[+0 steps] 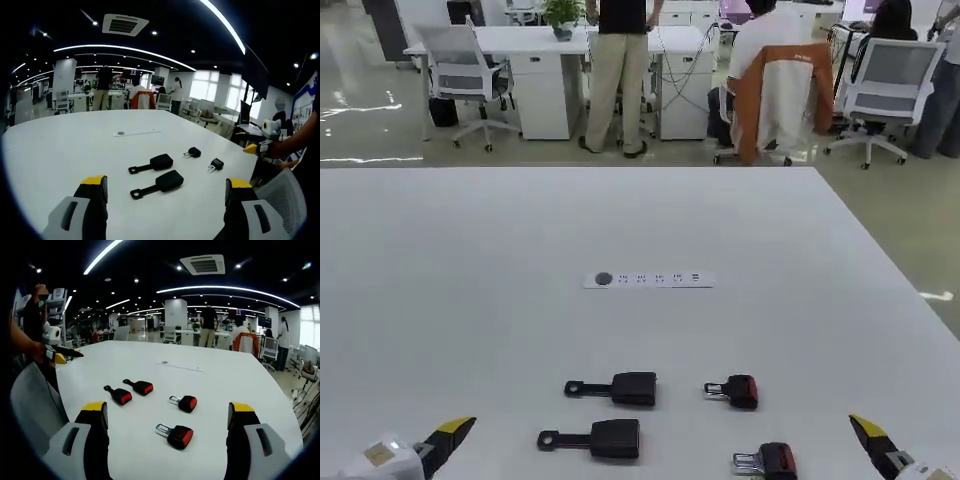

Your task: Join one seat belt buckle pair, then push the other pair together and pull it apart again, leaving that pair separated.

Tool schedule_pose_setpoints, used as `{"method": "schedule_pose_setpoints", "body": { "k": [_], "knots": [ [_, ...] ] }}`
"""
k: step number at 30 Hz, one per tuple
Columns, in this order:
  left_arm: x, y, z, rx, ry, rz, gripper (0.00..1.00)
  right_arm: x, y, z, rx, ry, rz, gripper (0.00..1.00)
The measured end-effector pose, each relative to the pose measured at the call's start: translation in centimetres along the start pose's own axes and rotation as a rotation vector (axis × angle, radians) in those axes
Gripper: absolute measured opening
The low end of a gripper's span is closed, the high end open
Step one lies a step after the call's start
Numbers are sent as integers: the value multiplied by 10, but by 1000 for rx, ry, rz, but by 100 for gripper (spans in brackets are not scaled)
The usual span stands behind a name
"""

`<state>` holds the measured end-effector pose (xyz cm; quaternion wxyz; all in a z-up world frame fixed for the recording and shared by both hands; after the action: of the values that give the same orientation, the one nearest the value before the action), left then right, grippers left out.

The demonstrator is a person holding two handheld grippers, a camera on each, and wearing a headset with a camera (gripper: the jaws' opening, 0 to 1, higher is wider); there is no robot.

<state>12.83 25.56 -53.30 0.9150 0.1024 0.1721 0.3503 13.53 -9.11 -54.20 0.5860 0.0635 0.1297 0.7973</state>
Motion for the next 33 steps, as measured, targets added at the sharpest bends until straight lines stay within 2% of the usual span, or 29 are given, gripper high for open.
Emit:
{"method": "schedule_pose_setpoints", "body": {
  "k": [7, 9, 17, 19, 21, 23, 25, 27, 29, 33],
  "knots": [
    [-1, -3, -2, 14, -3, -7, 100, 0, -3, -2, 11, 7, 7, 100],
    [-11, -9, -1, 14, -1, -9, 100, -1, -4, -2, 11, 4, 7, 100],
    [-2, -9, 3, 18, -1, -12, 100, -1, -6, -3, 17, 1, 9, 100],
    [-6, -10, 3, 19, -2, -11, 100, -1, -7, -3, 17, -1, 9, 100],
    [-2, -9, 3, 18, 1, -10, 100, -1, -8, -4, 15, -2, 11, 100],
    [-6, -10, 3, 17, 1, -9, 100, -1, -8, -4, 14, -2, 9, 100],
    [-4, -9, 3, 17, 3, -9, 100, -2, -9, -4, 12, -5, 8, 100],
    [-6, -10, 2, 19, 6, -7, 100, -2, -9, -4, 10, -4, 7, 100],
    [0, -8, 1, 24, 8, -6, 100, -2, -10, -5, 12, -5, 9, 100],
    [1, -8, -1, 28, 12, -2, 100, -1, -11, -6, 19, -3, 14, 100]
  ]
}}
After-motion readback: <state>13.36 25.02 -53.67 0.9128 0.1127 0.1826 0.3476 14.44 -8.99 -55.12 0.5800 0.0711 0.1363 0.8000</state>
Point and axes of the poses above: the centre of the closed fingertips' face, and the gripper's own axes: y roughly backward along the fingers, x roughly to its left, z roughly out of its top, the point moved 1 cm from there along y, roughly backward along the fingers, and after that the axes turned 12 degrees about -z, right-handed, at the moved point
